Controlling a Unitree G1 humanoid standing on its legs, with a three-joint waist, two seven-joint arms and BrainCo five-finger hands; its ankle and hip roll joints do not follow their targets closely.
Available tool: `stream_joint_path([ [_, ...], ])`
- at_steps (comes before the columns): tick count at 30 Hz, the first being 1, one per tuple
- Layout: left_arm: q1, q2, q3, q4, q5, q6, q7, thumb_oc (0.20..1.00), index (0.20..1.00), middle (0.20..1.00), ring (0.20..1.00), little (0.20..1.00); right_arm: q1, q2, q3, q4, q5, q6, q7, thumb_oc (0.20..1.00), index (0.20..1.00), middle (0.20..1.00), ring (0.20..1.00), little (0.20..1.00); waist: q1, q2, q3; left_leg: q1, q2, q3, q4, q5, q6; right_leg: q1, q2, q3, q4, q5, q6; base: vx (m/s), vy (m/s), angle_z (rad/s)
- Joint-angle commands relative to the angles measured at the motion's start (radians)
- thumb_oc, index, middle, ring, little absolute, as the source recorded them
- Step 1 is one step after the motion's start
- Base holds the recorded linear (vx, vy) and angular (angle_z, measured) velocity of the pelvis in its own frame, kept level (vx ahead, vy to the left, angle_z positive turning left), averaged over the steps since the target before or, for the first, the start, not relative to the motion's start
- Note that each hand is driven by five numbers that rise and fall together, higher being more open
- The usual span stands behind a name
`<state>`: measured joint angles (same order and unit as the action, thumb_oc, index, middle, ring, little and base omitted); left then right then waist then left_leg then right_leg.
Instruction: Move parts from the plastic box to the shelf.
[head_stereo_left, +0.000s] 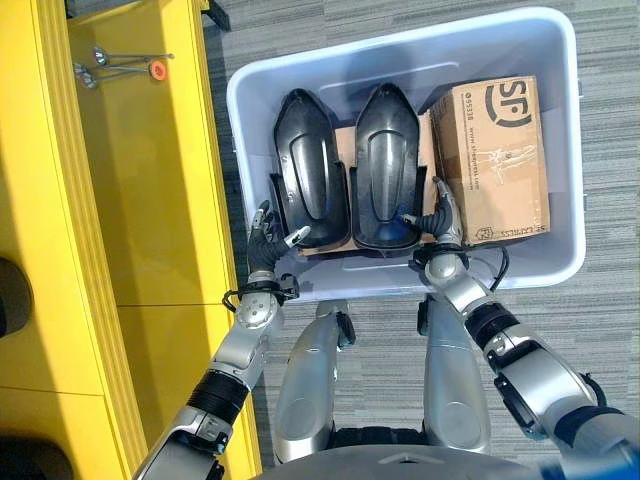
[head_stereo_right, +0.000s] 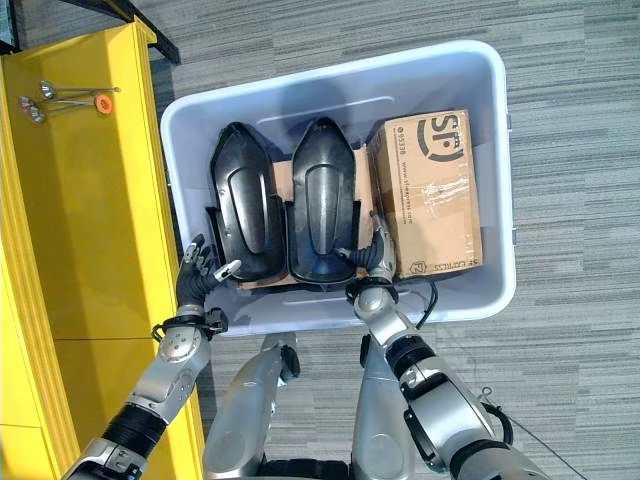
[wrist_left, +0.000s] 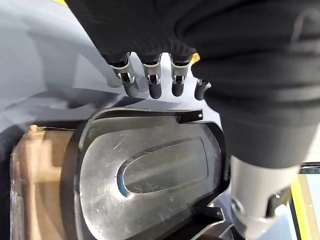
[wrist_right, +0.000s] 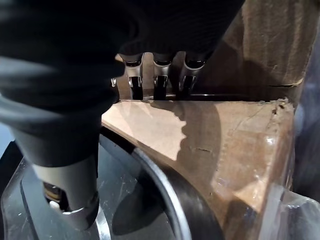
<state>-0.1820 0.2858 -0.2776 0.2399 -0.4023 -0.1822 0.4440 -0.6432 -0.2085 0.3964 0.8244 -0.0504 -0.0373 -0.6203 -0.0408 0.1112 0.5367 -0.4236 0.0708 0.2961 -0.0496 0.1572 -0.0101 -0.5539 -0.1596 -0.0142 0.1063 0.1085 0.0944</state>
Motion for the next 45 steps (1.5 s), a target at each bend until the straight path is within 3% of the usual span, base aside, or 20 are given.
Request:
stream_joint_path([
  [1, 0.0, 0.05, -0.018, -0.025, 0.021, -0.046, 0.019, 1.0, 1.0, 1.0, 1.0, 1.0, -0.032, 0.0, -0.052, 0.116, 0.063, 0.022, -0.003, 1.0, 1.0, 1.0, 1.0, 1.0, 0.025, -0.012, -0.017, -0.04, 0.0, -0.065, 0.158, -0.142, -0.023, -0.029, -0.057, -0.042, 0.047, -0.02, 0.058, 0.01, 0.005, 0.05],
  [7, 0.001, 0.057, -0.03, -0.038, 0.015, -0.05, 0.018, 1.0, 1.0, 1.0, 1.0, 1.0, -0.067, -0.028, -0.077, 0.196, 0.051, 0.041, -0.058, 1.0, 1.0, 1.0, 1.0, 1.0, 0.033, -0.005, -0.017, -0.062, -0.002, -0.073, 0.17, -0.146, -0.02, -0.045, -0.06, -0.047, 0.057, -0.023, 0.058, 0.01, 0.004, 0.02],
  [24, -0.012, 0.06, -0.022, -0.057, 0.033, -0.052, 0.033, 1.0, 1.0, 1.0, 1.0, 1.0, -0.068, -0.092, -0.132, 0.138, -0.02, 0.08, -0.175, 1.0, 1.0, 1.0, 1.0, 1.0, 0.022, -0.01, -0.017, -0.076, -0.003, -0.077, 0.178, -0.157, -0.017, -0.066, -0.058, -0.038, 0.077, -0.032, 0.055, 0.01, 0.003, 0.02],
  [41, -0.015, 0.061, -0.033, -0.058, 0.018, -0.054, 0.026, 1.0, 1.0, 1.0, 1.0, 1.0, -0.113, -0.083, -0.15, 0.235, 0.065, 0.066, -0.146, 1.0, 1.0, 1.0, 1.0, 1.0, 0.03, -0.006, -0.017, -0.094, -0.005, -0.081, 0.184, -0.159, -0.016, -0.089, -0.057, -0.037, 0.086, -0.033, 0.055, 0.0, 0.0, 0.0],
  [42, -0.015, 0.063, -0.035, -0.057, 0.014, -0.056, 0.021, 1.0, 1.0, 1.0, 1.0, 1.0, -0.128, -0.079, -0.161, 0.265, 0.111, 0.053, -0.123, 0.68, 0.68, 0.68, 0.68, 0.68, 0.034, -0.004, -0.017, -0.096, -0.006, -0.08, 0.184, -0.159, -0.015, -0.092, -0.057, -0.037, 0.087, -0.032, 0.054, 0.0, 0.0, 0.0],
  [43, -0.015, 0.063, -0.035, -0.057, 0.014, -0.056, 0.021, 1.0, 1.0, 1.0, 1.0, 1.0, -0.129, -0.079, -0.161, 0.266, 0.112, 0.053, -0.123, 0.542, 0.542, 0.542, 0.542, 0.542, 0.034, -0.004, -0.017, -0.096, -0.006, -0.08, 0.184, -0.159, -0.015, -0.092, -0.057, -0.036, 0.087, -0.032, 0.054, 0.0, 0.0, 0.0],
  [44, -0.013, 0.065, -0.036, -0.058, 0.01, -0.055, 0.015, 1.0, 1.0, 1.0, 1.0, 1.0, -0.139, -0.082, -0.154, 0.285, 0.124, 0.051, -0.11, 0.2, 0.2, 0.2, 0.2, 0.2, 0.037, -0.003, -0.017, -0.097, -0.006, -0.08, 0.184, -0.158, -0.016, -0.092, -0.057, -0.038, 0.085, -0.032, 0.054, 0.0, 0.0, 0.0],
  [45, -0.013, 0.065, -0.035, -0.058, 0.008, -0.055, 0.015, 1.0, 1.0, 1.0, 1.0, 1.0, -0.139, -0.081, -0.156, 0.288, 0.135, 0.045, -0.105, 0.2, 0.2, 0.2, 0.2, 0.2, 0.037, -0.002, -0.017, -0.097, -0.005, -0.079, 0.185, -0.158, -0.016, -0.092, -0.056, -0.037, 0.085, -0.033, 0.054, 0.0, 0.0, 0.0],
])
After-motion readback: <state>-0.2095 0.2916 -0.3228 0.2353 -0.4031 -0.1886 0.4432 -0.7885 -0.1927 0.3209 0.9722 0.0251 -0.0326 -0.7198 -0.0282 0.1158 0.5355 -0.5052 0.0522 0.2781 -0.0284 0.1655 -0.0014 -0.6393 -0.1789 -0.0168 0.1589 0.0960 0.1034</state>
